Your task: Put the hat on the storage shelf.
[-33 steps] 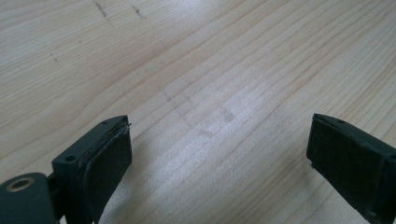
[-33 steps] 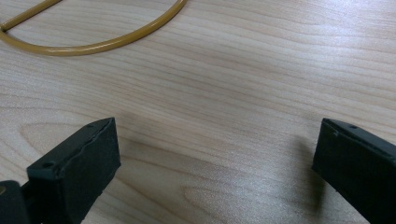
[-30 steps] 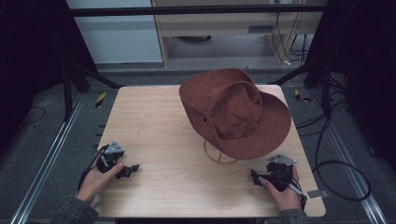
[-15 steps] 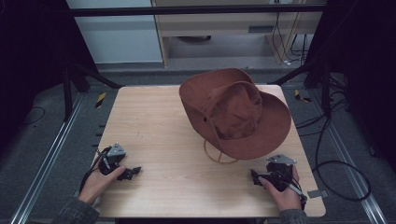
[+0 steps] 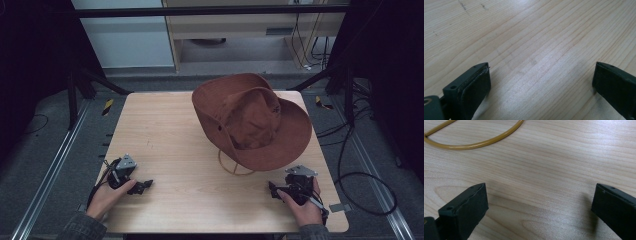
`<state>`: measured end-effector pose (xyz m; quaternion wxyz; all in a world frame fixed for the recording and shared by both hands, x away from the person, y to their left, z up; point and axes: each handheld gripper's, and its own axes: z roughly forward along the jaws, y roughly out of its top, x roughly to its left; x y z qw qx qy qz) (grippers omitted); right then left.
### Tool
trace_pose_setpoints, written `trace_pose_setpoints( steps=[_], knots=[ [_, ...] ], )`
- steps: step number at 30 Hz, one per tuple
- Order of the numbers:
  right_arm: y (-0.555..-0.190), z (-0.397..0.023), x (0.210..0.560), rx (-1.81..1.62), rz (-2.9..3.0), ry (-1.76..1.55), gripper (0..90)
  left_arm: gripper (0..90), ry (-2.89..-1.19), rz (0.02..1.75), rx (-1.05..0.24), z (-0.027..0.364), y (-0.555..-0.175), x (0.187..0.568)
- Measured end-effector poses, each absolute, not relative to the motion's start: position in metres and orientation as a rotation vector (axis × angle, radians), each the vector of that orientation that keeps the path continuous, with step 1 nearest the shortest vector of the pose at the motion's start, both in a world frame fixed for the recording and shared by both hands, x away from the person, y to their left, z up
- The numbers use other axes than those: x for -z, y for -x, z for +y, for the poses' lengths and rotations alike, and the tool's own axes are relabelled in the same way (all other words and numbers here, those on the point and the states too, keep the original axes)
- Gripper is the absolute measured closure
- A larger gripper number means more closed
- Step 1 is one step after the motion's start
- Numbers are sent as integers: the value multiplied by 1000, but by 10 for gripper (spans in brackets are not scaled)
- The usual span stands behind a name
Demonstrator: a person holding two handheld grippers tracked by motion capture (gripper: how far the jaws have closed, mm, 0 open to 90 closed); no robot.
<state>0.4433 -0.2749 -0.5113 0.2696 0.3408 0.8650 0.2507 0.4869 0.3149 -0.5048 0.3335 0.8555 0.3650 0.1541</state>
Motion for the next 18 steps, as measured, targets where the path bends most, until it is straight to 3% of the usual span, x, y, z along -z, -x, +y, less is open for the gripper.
trace_pose_setpoints(
  steps=[18],
  knots=[
    [-443,-275,511,-677,2332,-920,7,0,-2197,964,-426,314,-485,508]
  ],
)
